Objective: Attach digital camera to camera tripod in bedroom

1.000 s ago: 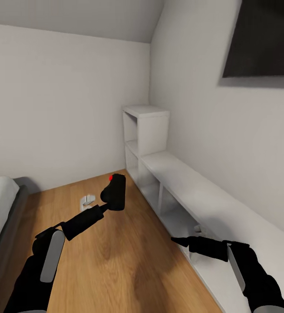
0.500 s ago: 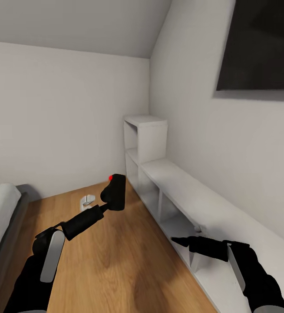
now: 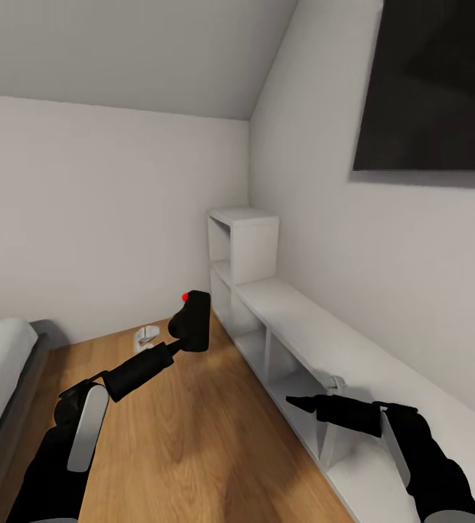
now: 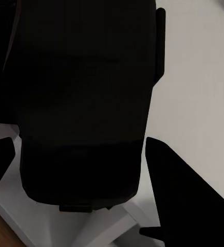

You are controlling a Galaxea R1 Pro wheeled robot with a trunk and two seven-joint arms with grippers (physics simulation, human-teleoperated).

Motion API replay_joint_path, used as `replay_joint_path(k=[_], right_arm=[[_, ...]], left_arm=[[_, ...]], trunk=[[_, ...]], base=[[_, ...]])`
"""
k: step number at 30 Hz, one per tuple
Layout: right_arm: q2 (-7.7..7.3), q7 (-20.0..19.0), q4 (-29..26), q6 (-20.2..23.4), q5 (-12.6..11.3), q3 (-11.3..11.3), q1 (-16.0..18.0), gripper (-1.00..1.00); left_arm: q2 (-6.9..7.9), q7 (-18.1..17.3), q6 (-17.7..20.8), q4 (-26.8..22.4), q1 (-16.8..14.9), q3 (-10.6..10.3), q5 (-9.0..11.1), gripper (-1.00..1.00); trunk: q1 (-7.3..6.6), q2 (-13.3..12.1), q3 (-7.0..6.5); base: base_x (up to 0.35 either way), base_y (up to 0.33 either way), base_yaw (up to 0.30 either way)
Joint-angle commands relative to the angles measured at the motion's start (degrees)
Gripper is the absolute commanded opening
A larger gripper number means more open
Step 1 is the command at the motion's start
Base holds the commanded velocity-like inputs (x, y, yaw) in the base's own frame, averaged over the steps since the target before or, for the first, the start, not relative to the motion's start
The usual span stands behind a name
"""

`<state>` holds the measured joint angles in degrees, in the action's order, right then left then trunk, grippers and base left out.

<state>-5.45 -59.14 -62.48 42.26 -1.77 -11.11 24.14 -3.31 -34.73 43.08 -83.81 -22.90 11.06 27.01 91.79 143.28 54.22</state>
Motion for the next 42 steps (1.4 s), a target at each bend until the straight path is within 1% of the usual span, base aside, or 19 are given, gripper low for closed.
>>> replay_joint_path(k=[1,4,5,42], right_arm=[[0.0,-0.1,-0.01,0.45,-0.16,-0.05,0.03,1.0],[0.0,-0.1,-0.01,0.44,-0.16,-0.05,0.03,1.0],[0.0,-0.1,-0.01,0.44,-0.16,-0.05,0.03,1.0],[0.0,-0.04,0.76,0.36,-0.16,-0.05,0.03,1.0]], left_arm=[[-0.05,-0.22,0.34,0.0,-0.04,0.13,0.07,-1.0],[-0.04,-0.25,0.34,-0.02,-0.04,0.11,0.06,-1.0],[-0.06,-0.25,0.34,0.0,-0.04,0.11,0.06,-1.0],[-0.03,-0.25,0.33,0.05,-0.04,0.11,0.15,-1.0]], trunk=[[-0.04,0.01,-0.17],[-0.11,-0.03,-0.84],[-0.31,-0.39,-1.02],[-8.43,-15.23,-7.66]], base=[[0.0,0.0,0.0],[0.0,0.0,0.0],[0.0,0.0,0.0],[0.0,0.0,0.0]])
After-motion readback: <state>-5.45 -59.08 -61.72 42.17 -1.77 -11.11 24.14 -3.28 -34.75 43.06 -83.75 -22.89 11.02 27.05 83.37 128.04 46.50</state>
